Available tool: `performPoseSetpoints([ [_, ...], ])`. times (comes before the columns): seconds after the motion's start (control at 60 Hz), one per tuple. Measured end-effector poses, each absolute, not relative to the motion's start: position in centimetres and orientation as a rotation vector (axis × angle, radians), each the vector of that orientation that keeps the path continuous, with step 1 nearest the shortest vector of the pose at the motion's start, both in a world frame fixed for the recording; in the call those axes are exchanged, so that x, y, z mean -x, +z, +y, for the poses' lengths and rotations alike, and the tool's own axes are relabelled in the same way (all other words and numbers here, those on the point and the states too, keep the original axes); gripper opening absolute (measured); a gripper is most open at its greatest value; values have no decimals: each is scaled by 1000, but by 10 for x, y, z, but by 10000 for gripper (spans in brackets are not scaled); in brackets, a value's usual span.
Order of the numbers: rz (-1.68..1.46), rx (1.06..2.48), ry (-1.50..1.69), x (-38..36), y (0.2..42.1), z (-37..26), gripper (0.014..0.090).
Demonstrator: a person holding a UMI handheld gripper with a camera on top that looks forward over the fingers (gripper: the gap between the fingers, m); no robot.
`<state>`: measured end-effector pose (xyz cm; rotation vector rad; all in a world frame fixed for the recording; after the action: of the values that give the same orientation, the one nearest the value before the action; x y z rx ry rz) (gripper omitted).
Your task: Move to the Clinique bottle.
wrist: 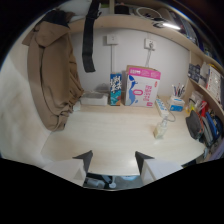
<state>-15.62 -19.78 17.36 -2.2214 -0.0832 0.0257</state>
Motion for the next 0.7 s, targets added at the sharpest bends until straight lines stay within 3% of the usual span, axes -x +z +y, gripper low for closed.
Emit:
performPoseSetpoints([
  [0.433,-56,2205,24,146,175,-192,870],
  [0.7,8,2235,17,100,142,-197,870],
])
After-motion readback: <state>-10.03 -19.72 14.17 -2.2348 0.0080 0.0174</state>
